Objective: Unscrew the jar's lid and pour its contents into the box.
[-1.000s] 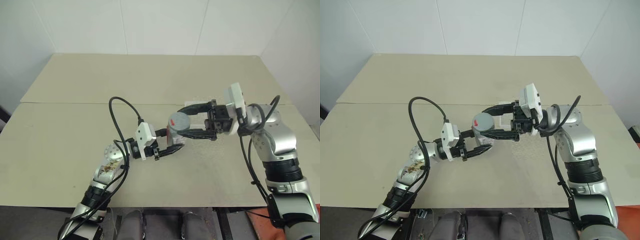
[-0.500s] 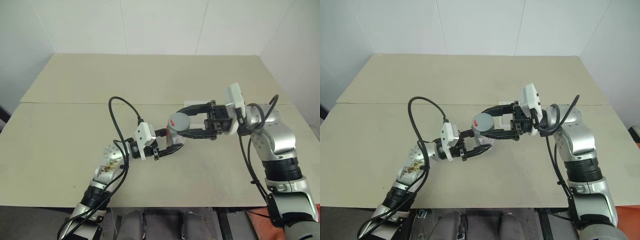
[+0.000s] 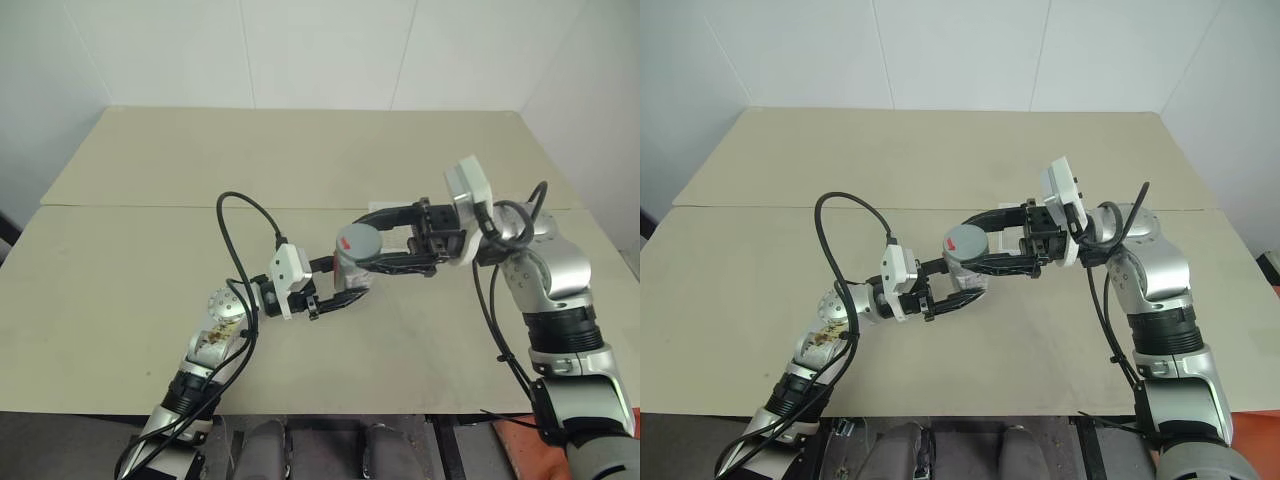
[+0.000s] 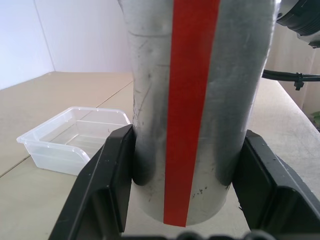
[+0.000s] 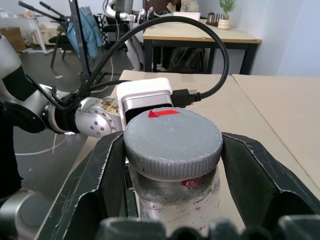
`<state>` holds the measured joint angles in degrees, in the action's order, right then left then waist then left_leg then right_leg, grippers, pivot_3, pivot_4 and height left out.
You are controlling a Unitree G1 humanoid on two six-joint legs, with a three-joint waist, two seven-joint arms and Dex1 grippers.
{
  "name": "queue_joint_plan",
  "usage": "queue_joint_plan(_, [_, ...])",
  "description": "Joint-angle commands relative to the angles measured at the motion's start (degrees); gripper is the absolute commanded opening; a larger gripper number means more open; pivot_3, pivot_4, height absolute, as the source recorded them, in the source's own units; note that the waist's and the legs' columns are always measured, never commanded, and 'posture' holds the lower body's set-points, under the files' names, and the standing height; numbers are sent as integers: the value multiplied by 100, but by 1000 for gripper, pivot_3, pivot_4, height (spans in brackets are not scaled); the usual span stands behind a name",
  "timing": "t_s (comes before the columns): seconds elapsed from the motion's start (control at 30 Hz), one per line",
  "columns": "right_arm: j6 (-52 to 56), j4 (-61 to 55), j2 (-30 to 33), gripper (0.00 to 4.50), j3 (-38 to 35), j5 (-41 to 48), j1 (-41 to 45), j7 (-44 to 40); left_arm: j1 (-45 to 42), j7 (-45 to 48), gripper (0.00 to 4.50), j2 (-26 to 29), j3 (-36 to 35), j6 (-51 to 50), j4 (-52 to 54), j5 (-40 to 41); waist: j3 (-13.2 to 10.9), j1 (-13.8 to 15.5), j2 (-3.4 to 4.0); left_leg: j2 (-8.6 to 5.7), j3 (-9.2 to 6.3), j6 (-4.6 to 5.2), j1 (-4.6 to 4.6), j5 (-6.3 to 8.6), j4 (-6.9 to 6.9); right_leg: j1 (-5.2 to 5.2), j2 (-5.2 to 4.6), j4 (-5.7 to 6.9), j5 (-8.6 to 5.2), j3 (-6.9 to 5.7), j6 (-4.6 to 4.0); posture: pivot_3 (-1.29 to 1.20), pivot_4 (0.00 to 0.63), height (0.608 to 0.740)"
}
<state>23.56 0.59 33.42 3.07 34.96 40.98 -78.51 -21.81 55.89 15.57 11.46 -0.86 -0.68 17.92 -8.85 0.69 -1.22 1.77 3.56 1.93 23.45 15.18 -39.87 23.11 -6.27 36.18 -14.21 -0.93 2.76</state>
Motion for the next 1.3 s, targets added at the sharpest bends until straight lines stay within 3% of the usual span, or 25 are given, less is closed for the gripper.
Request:
queue_joint_plan(0.03, [47, -164, -9, 2815, -246, 193, 149, 60, 46, 44, 2493, 4, 95, 98, 119, -48, 0, -1, 0, 0, 0, 0, 0, 0, 0, 0, 0, 0, 0, 0, 0, 0, 150, 740])
queue_joint_plan(0.53, [-579, 98, -11, 2815, -929, 75, -8, 555, 51, 7, 2493, -10, 107, 115, 131, -42, 0, 11, 0, -1, 0, 0, 1, 0, 0, 0, 0, 0, 0, -1, 0, 0, 150, 740])
queue_joint_plan(0.77, [-888, -346, 255, 2815, -1782, -545, -1408, 2064, 108, -210, 2493, 45, -35, 49, 165, -59, 0, 36, 0, -3, 3, 2, 3, 1, -1, 0, -1, -3, 1, 3, 2, 0, 150, 740])
queue_joint_plan(0.9, [-613, -1165, 87, 2815, -2215, -1113, -3088, 3396, 17, -268, 2493, 127, -183, 53, -24, -69, 1, 45, 1, 0, 2, -1, 0, 0, 5, -2, -1, -1, 1, 1, 2, 0, 150, 740])
queue_joint_plan(1.03, [1, -1616, -47, 2815, -2290, -1321, -4076, 4237, -166, -213, 2493, 154, -243, 87, -278, -69, 3, 8, 4, -5, 4, 1, -5, 1, 2, -5, -3, 0, 1, 9, 2, 0, 150, 740])
queue_joint_plan(1.3, [847, -1460, 105, 2815, -2430, -1353, -4630, 4820, -534, -164, 2493, 83, -302, 365, -911, -134, 5, -19, 8, -4, 4, 3, -14, 2, 8, -8, 3, -4, 1, 13, 3, 0, 150, 740])
